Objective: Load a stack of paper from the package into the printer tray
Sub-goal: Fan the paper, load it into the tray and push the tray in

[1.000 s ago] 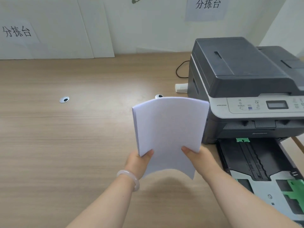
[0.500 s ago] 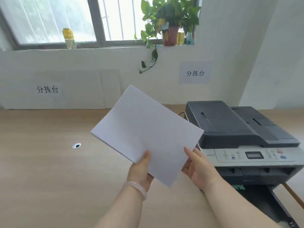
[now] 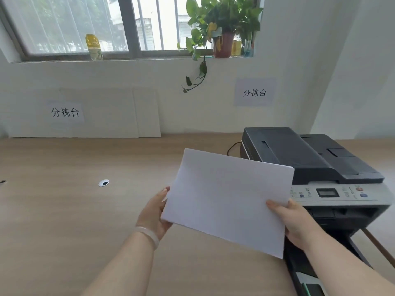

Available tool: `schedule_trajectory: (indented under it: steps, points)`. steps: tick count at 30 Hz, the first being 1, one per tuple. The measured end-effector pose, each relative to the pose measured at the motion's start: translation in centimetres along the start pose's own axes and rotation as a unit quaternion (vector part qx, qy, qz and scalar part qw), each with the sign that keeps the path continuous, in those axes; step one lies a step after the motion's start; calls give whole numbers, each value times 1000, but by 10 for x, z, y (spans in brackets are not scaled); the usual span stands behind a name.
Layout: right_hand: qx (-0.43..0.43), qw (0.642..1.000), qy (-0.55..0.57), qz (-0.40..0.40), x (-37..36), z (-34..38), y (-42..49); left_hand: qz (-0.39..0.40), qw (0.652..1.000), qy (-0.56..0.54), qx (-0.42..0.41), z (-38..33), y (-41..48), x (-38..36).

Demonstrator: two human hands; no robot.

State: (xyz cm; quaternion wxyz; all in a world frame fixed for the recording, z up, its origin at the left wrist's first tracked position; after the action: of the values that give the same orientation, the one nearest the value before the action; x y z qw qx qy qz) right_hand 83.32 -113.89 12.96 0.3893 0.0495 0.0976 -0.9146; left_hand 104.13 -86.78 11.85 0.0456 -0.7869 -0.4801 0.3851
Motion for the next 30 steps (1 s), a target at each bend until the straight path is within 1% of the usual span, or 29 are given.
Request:
schedule_trajectory:
  steps: [2, 4, 5, 7, 9, 11, 13, 16, 17, 20, 22, 24, 26, 30]
  points:
    - [-19, 999, -20, 21, 9, -6, -3, -4, 989, 130, 65, 3, 4, 10]
    - [-31, 998, -45, 40, 10, -16, -7, 19, 957, 267, 112, 14, 6, 11]
    - [-33, 997, -53, 47, 8, -22, -10, 26, 942, 311, 124, 23, 5, 10]
    - [-36, 996, -59, 48, 4, -38, -14, 10, 922, 369, 117, 40, 5, 9]
    - [-34, 997, -62, 33, 4, -56, -17, -35, 909, 411, 60, 53, 8, 11]
    - [-27, 999, -43, 16, 7, -71, -19, -67, 904, 421, -2, 64, 9, 14]
    - [-25, 999, -30, 3, 11, -85, -22, -89, 908, 408, -23, 78, 8, 20]
    - [-29, 997, -61, -31, 17, -113, -26, -122, 897, 425, -6, 107, 15, 42]
    - [-37, 996, -75, -41, 19, -126, -27, -122, 898, 422, 8, 119, 18, 50]
    - [-66, 990, -113, -55, 21, -166, -37, -98, 919, 380, 43, 156, 20, 70]
    - [-87, 983, -146, -63, 23, -183, -44, -113, 918, 378, 47, 170, 18, 84]
    - [-92, 977, -178, -69, 25, -184, -46, -129, 921, 365, 45, 173, 20, 89]
    - [-82, 974, -203, -58, 24, -175, -41, -141, 919, 366, 34, 167, 25, 88]
    - [-70, 977, -196, -53, 20, -166, -32, -139, 924, 356, 13, 157, 34, 83]
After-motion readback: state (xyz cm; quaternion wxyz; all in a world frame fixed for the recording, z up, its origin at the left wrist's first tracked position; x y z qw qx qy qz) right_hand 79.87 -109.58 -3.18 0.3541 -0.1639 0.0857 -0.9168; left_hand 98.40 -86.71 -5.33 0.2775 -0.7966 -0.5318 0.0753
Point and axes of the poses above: each hand's wrist, its own y-axis towards the middle knuckle, its own x-axis out of the back of the hand, z = x × y, the point moved 7 cm from there along y, towards the middle knuckle, and after that the axes turned 6 degrees about x, right-handed, at the moved point
